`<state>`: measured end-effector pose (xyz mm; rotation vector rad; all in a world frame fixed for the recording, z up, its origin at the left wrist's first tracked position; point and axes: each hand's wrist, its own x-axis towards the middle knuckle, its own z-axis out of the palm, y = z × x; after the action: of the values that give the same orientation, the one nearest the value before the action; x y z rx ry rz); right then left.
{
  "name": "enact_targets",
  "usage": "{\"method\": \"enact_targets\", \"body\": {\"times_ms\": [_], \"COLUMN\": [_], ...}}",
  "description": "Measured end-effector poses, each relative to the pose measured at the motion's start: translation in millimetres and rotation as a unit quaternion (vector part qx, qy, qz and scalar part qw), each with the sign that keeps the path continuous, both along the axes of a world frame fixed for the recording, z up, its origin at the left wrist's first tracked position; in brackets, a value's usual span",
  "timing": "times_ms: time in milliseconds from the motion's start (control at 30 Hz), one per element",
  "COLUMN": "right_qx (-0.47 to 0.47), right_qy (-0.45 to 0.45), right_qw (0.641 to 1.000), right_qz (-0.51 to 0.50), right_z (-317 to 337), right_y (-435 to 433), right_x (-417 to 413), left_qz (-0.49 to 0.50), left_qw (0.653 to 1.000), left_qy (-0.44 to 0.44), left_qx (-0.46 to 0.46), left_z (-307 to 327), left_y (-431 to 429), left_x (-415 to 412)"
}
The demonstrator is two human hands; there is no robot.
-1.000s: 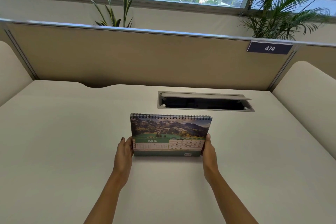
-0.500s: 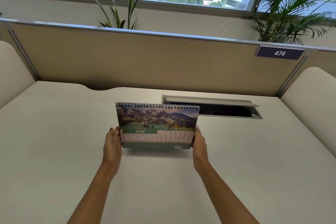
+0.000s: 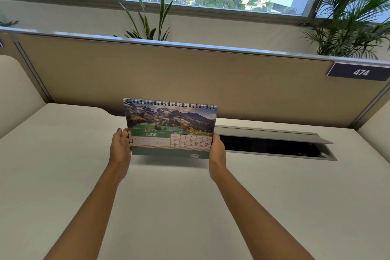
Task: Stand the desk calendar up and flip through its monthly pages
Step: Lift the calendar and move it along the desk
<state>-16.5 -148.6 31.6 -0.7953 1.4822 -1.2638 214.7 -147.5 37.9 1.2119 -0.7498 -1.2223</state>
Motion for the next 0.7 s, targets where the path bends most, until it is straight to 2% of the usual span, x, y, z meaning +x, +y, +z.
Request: {"method": "enact_targets", "body": {"times_ms": [333,700], "right_qx": [0.017,0.022], "right_qy": [0.018,-0.003], "right_qw": [1.0,1.0], "right_qz": [-0.013,-0.018], "right_z": [-18,-44], "right_y": [-71,-83], "right_x": [16,21], "left_qz": [0.013,0.02], "left_qw": [1.0,0.999], "left_qy": [-0.006,-0.011], "left_qx": [0.006,0.023], "left_z": [-22,-45], "left_y": [-68,-93], "left_x": [13,16]}}
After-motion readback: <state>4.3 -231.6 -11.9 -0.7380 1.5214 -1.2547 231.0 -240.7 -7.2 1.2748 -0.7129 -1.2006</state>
